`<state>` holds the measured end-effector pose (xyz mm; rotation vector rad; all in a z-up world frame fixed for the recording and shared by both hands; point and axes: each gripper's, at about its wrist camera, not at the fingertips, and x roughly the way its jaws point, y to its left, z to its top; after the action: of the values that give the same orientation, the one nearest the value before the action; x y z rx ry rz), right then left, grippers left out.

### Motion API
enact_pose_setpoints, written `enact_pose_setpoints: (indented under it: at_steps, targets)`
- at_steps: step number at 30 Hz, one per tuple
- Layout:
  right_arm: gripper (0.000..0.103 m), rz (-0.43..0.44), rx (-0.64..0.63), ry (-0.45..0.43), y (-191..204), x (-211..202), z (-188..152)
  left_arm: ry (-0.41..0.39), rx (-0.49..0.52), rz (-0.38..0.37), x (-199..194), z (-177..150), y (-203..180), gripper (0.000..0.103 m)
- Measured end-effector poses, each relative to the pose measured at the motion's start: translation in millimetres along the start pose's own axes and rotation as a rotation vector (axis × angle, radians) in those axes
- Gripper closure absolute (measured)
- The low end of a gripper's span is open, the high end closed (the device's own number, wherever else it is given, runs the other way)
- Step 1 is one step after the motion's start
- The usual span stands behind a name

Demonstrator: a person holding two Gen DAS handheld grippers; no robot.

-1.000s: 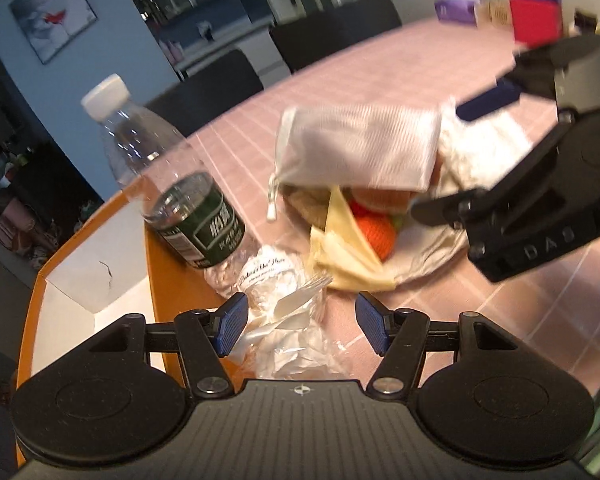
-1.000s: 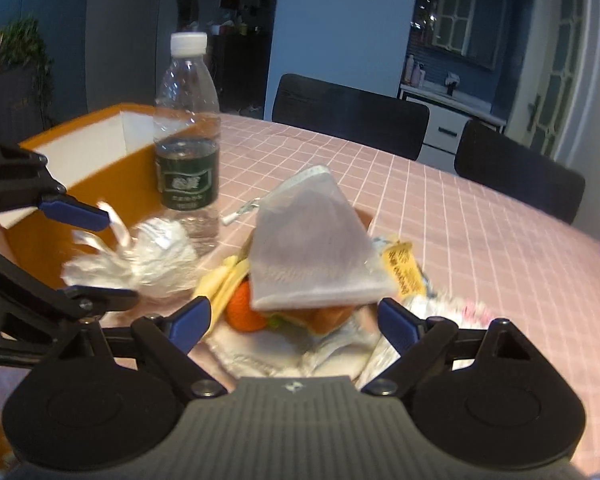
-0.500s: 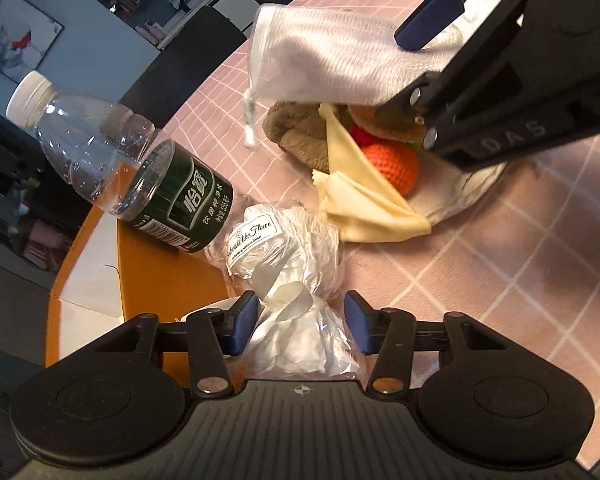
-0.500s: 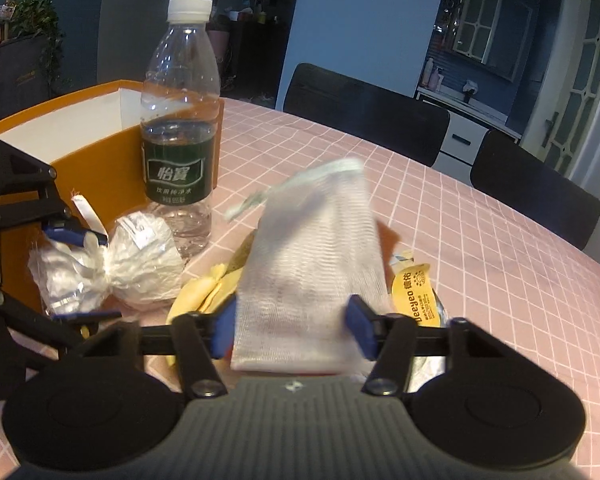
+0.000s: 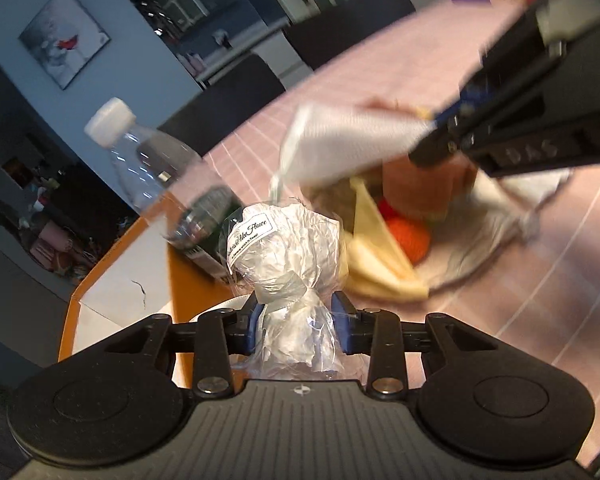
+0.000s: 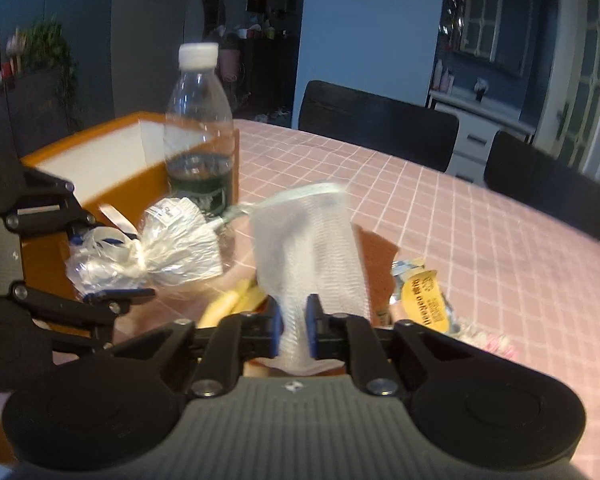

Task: Organize soft objects
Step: 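Carry both items into the orange box and open both tools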

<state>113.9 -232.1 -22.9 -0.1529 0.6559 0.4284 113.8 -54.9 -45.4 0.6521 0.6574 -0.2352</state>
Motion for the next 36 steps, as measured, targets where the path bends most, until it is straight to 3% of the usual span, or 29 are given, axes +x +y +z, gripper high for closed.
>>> enact_pose_setpoints:
  at_steps: [6,11,16,19,21,25,29,36]
  targets:
    - [0.103,0.018,0.041,-0.047,1.0,-23.6,15.5,-0.111,-0.113,-0.024,-38.8,8.0,26.6,0.063]
    - [0.103,0.064,0.062,-0.102,11.5,-47.5,29.6,-0.156,-0.191,-0.020,-69.0,7.8,53.3,0.063]
    - [0.103,0.113,0.040,-0.163,38.6,-61.0,50.8,-0.132,-0.262,0.009,-91.3,-7.6,87.7,0.063]
    - [0.103,0.166,0.046,-0.189,56.3,-60.6,64.6,-0.078,-0.313,0.072,-88.0,-18.9,119.3,0.063]
    - [0.103,0.199,0.061,-0.188,68.2,-53.0,73.7,-0.026,-0.375,0.069,-81.3,-28.2,143.4,0.063]
    - [0.103,0.272,0.061,-0.115,100.1,-19.1,86.1,0.074,-0.408,0.072,-54.4,-40.1,167.4,0.063]
    - [0.103,0.320,0.011,0.019,138.1,23.6,93.2,0.165,-0.421,0.028,-25.6,-52.6,177.9,0.063]
    - [0.103,0.353,-0.128,0.213,184.1,86.3,114.1,0.279,-0.415,-0.005,2.9,-79.2,194.2,0.062]
